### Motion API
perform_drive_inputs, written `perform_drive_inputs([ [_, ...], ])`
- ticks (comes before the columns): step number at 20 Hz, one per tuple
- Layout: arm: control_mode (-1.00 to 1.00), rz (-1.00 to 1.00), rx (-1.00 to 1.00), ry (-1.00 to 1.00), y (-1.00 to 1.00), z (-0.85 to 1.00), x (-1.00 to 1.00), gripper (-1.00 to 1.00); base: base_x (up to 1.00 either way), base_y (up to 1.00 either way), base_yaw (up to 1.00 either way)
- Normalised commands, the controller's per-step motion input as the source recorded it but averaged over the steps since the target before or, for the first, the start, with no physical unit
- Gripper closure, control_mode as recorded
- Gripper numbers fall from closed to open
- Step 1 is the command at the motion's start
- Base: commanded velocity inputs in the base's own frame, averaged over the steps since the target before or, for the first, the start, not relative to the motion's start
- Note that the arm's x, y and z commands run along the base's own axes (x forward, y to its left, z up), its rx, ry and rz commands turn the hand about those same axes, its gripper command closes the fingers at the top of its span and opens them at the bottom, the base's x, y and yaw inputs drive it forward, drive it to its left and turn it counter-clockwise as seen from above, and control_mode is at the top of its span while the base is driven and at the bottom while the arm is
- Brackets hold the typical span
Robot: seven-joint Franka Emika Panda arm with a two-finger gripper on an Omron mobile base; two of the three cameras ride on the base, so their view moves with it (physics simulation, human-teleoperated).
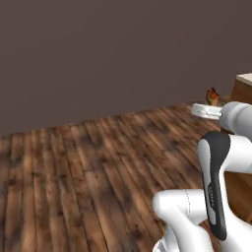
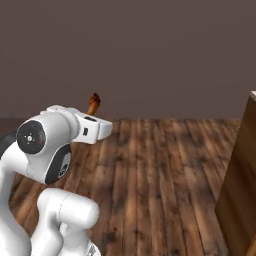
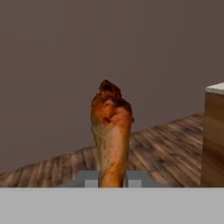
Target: Take the cheese, chicken drumstick, and carrot from the fridge and place them on the plate on the dining counter to create an appetizer plate.
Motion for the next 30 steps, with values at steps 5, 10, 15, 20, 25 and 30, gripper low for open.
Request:
perform_drive_inputs([
  [5,1.0,0.0,0.0,0.0,0.0,0.0,0.0,1.0,1.0,1.0,-0.41],
  [10,1.0,0.0,0.0,0.0,0.0,0.0,0.0,1.0,1.0,0.81,-0.43],
  [15,1.0,0.0,0.0,0.0,0.0,0.0,0.0,1.0,1.0,0.32,-0.5],
  [20,1.0,0.0,0.0,0.0,0.0,0.0,0.0,1.0,0.99,0.16,-0.53],
  [25,1.0,0.0,0.0,0.0,0.0,0.0,0.0,1.0,0.96,0.34,-0.54],
  [30,1.0,0.0,0.0,0.0,0.0,0.0,0.0,1.0,0.89,0.44,-0.57],
])
